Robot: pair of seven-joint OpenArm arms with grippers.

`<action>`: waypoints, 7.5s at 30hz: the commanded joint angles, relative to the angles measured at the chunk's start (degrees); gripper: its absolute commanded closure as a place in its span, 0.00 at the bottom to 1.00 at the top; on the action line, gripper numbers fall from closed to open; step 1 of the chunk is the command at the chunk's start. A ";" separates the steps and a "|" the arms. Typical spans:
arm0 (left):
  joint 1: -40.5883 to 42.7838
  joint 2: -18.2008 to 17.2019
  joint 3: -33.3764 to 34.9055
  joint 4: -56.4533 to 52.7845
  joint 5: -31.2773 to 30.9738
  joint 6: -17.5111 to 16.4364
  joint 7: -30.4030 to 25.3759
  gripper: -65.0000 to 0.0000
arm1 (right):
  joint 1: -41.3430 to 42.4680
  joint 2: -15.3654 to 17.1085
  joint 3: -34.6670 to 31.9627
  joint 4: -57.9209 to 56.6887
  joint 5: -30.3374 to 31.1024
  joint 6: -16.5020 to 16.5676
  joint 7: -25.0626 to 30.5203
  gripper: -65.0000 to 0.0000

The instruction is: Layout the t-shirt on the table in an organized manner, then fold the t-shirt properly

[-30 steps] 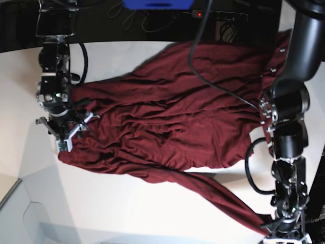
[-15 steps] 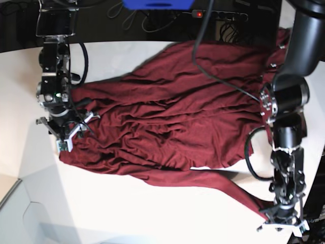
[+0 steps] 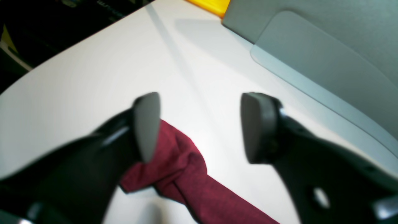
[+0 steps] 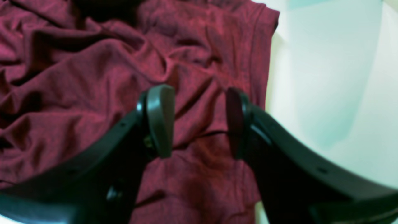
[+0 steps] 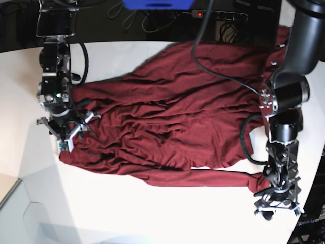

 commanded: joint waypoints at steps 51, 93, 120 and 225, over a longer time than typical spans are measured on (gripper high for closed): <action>19.48 4.07 0.09 27.93 0.25 -0.73 6.76 1.00 | 1.08 0.13 0.17 0.98 0.08 -0.11 1.44 0.58; 52.54 -1.46 31.12 71.88 22.05 -0.73 19.77 0.98 | 1.17 0.04 0.17 0.98 0.08 -0.11 1.79 0.58; 59.04 9.96 16.35 68.01 22.58 -0.65 19.68 0.57 | 1.26 -0.05 0.17 0.98 0.08 -0.11 1.79 0.58; 9.28 -3.93 0.62 16.76 17.48 -0.56 2.72 0.64 | 1.08 0.39 0.34 0.98 0.08 -0.11 1.44 0.58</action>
